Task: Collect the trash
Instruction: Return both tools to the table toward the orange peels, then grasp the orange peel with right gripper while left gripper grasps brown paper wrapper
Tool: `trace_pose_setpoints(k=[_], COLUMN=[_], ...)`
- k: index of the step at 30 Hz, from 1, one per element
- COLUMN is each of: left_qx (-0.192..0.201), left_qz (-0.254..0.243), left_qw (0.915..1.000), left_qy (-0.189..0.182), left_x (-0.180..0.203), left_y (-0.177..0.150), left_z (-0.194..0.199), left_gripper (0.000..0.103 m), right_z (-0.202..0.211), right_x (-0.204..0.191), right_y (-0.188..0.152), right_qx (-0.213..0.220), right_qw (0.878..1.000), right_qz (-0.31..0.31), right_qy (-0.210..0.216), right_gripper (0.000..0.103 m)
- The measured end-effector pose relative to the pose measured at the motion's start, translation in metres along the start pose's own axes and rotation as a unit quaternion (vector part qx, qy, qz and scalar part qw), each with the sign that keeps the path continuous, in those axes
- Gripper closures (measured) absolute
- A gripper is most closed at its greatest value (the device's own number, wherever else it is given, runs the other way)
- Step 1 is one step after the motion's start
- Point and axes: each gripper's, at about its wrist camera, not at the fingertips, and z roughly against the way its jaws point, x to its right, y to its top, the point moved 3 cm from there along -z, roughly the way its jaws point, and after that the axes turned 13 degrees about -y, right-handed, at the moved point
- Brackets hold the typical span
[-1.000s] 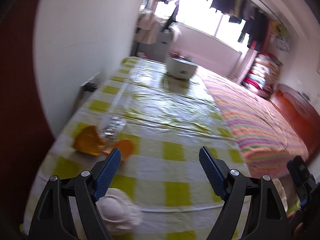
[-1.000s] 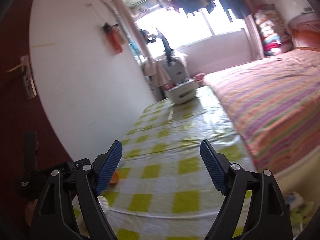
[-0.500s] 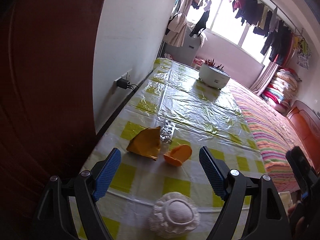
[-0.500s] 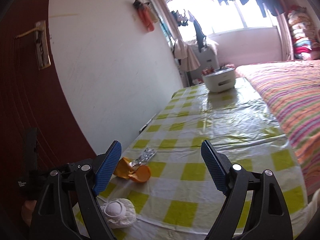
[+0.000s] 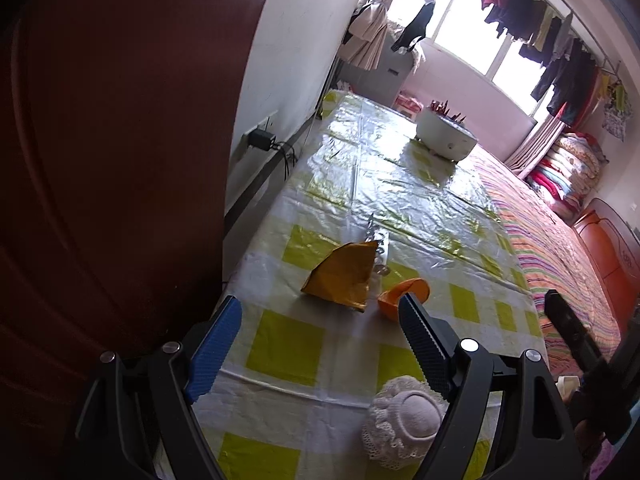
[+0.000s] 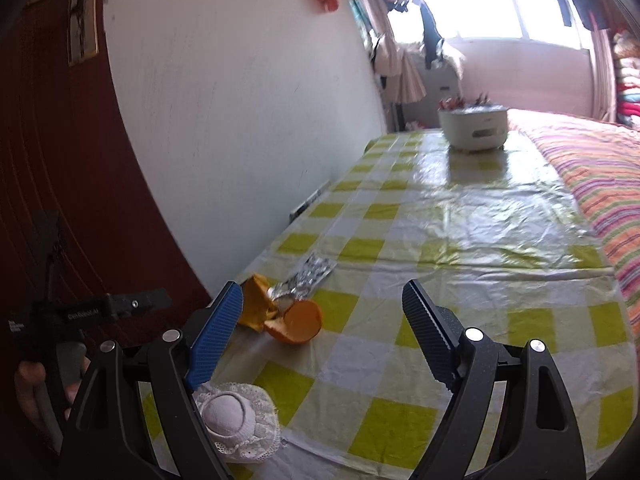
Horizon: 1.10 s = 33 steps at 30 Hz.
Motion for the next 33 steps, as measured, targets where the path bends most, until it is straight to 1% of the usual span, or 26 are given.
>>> trace_pose_setpoints(k=[6, 11, 15, 18, 22, 26, 29, 33], left_qx=[-0.011, -0.019, -0.027, -0.034, -0.041, -0.048, -0.055, -0.063], left_qz=[0.011, 0.011, 0.012, 0.015, 0.004, -0.012, -0.024, -0.032], left_qw=[0.9999, 0.9998, 0.9996, 0.9993, 0.9991, 0.9987, 0.9981, 0.9974], left_qy=[-0.006, -0.002, 0.003, 0.002, 0.004, 0.009, 0.016, 0.018], left_x=[-0.007, -0.014, -0.019, -0.020, -0.017, -0.012, -0.009, -0.006], left_y=[-0.003, -0.006, -0.009, -0.011, -0.013, -0.015, -0.017, -0.018], left_z=[-0.001, -0.001, 0.000, -0.001, -0.003, -0.006, -0.009, -0.012], left_gripper=[0.025, 0.025, 0.025, 0.025, 0.025, 0.025, 0.025, 0.025], right_z=[-0.032, -0.055, -0.067, -0.073, -0.087, -0.103, -0.111, -0.119], right_x=[-0.021, -0.029, -0.036, -0.043, -0.049, -0.050, -0.051, -0.059], right_y=[-0.011, -0.022, -0.027, -0.026, -0.025, -0.027, -0.025, -0.026], right_qx=[-0.039, -0.069, -0.084, -0.090, -0.101, -0.119, -0.123, -0.137], right_qw=[0.998, 0.996, 0.993, 0.992, 0.989, 0.985, 0.984, 0.980], right_qz=[0.038, 0.051, 0.062, 0.079, 0.100, 0.108, 0.120, 0.132], right_qy=[0.015, 0.030, 0.045, 0.045, 0.048, 0.055, 0.051, 0.059], right_gripper=[0.022, 0.022, 0.022, 0.022, 0.022, 0.022, 0.022, 0.022])
